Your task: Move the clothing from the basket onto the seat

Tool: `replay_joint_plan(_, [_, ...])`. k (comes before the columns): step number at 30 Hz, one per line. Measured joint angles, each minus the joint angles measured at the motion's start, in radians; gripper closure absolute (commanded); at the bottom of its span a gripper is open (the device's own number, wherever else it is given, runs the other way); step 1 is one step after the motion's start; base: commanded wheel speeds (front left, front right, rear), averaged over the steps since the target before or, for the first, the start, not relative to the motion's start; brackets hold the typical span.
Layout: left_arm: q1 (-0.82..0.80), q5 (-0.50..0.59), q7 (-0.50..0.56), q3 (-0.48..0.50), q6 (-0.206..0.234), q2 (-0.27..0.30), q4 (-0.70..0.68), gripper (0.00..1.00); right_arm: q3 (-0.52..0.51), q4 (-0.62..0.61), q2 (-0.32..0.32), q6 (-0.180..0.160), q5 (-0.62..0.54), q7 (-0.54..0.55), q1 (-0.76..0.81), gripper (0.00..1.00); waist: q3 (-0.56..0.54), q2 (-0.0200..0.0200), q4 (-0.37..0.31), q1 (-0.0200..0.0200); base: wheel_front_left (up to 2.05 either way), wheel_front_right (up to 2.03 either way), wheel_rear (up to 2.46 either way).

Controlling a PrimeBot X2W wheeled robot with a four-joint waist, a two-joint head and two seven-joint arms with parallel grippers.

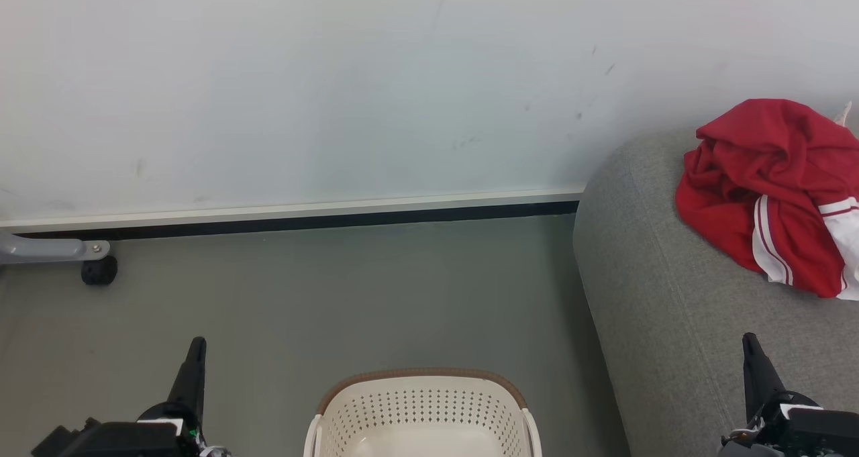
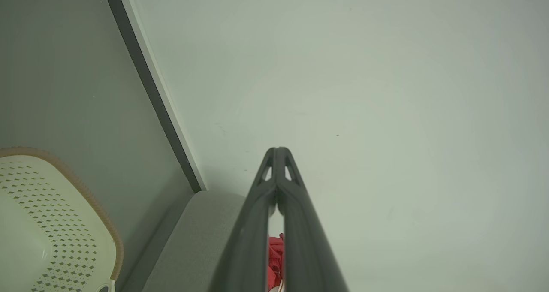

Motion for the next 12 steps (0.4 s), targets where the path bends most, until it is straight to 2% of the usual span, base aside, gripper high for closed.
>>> replay_joint_plan(12, [0.000, 0.000, 0.000, 0.000, 0.000, 0.000, 0.001, 1.00, 0.000, 0.000, 0.000, 0.000, 0.000, 0.000, 0.000, 1.00, 0.000, 0.0000, 0.000, 0.0000, 0.00, 0.00, 0.00])
